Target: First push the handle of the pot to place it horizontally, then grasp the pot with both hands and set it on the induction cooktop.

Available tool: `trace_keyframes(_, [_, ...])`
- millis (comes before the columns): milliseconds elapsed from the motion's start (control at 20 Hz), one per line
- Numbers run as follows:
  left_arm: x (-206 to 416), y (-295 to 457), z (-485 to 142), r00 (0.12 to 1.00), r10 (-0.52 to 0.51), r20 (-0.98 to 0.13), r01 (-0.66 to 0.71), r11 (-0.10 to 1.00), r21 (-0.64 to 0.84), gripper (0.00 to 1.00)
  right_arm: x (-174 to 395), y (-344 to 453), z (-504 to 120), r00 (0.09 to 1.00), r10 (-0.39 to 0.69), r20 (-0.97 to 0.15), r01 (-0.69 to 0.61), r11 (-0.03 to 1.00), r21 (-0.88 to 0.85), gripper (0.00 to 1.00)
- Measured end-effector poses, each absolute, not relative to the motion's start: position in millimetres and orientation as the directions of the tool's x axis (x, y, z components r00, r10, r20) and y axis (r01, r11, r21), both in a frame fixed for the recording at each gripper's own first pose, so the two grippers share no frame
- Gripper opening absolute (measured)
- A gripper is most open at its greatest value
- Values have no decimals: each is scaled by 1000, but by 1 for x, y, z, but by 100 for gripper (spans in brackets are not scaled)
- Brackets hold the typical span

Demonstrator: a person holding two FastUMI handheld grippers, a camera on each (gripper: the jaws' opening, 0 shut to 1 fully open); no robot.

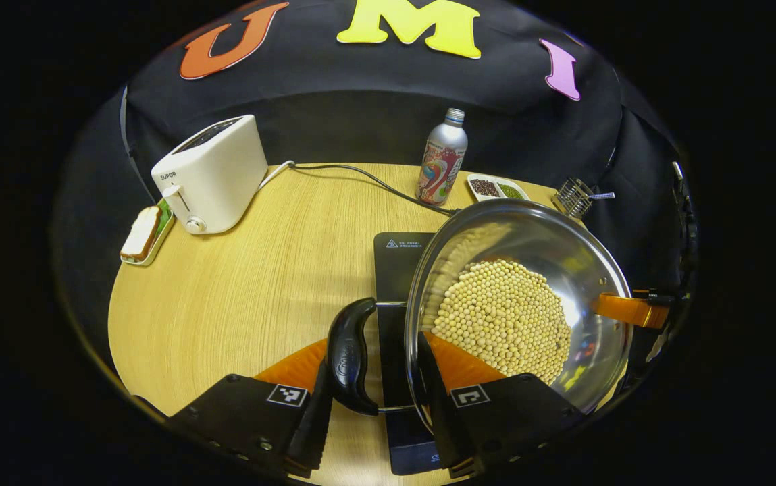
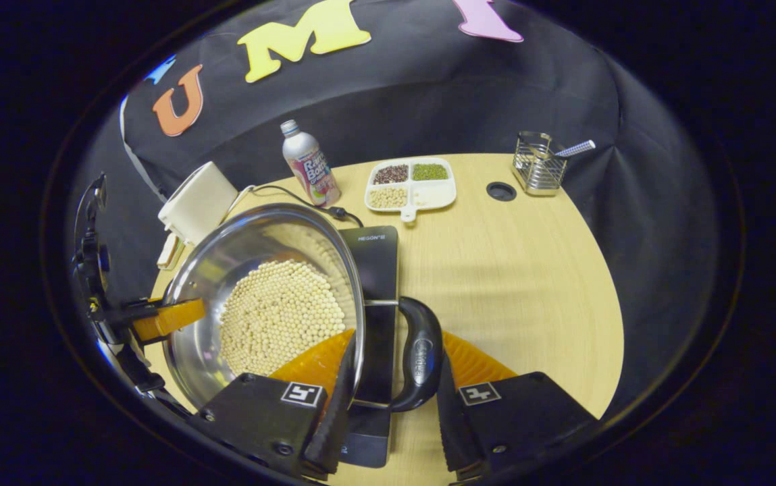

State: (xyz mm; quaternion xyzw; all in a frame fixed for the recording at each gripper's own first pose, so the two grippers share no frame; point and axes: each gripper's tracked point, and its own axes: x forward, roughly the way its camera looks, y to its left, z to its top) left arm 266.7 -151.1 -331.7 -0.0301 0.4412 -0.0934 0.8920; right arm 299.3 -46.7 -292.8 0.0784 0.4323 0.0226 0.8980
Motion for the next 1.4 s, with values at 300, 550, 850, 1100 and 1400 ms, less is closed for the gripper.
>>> trace_keyframes(300, [268, -154, -329, 612, -195, -766, 151, 980, -129, 62, 310, -49, -294, 660, 117, -742, 20, 985, 174, 58])
trace_keyframes(550, [274, -152, -331, 648, -190, -738, 156, 981, -115, 62, 310, -50, -295, 681, 116, -723, 17, 984, 175, 58])
trace_keyframes(850, [275, -155, -333, 647, -197, -737, 160, 980, -121, 63, 311, -51, -297, 690, 99, -717, 26, 987, 161, 58])
trace_keyframes(1100, [274, -155, -334, 648, -195, -737, 156, 980, -122, 63, 311, -53, -294, 707, 105, -699, 33, 983, 182, 58])
trace_keyframes(1400, [277, -153, -334, 657, -203, -726, 159, 979, -130, 66, 311, -60, -294, 729, 85, -679, 47, 984, 174, 67])
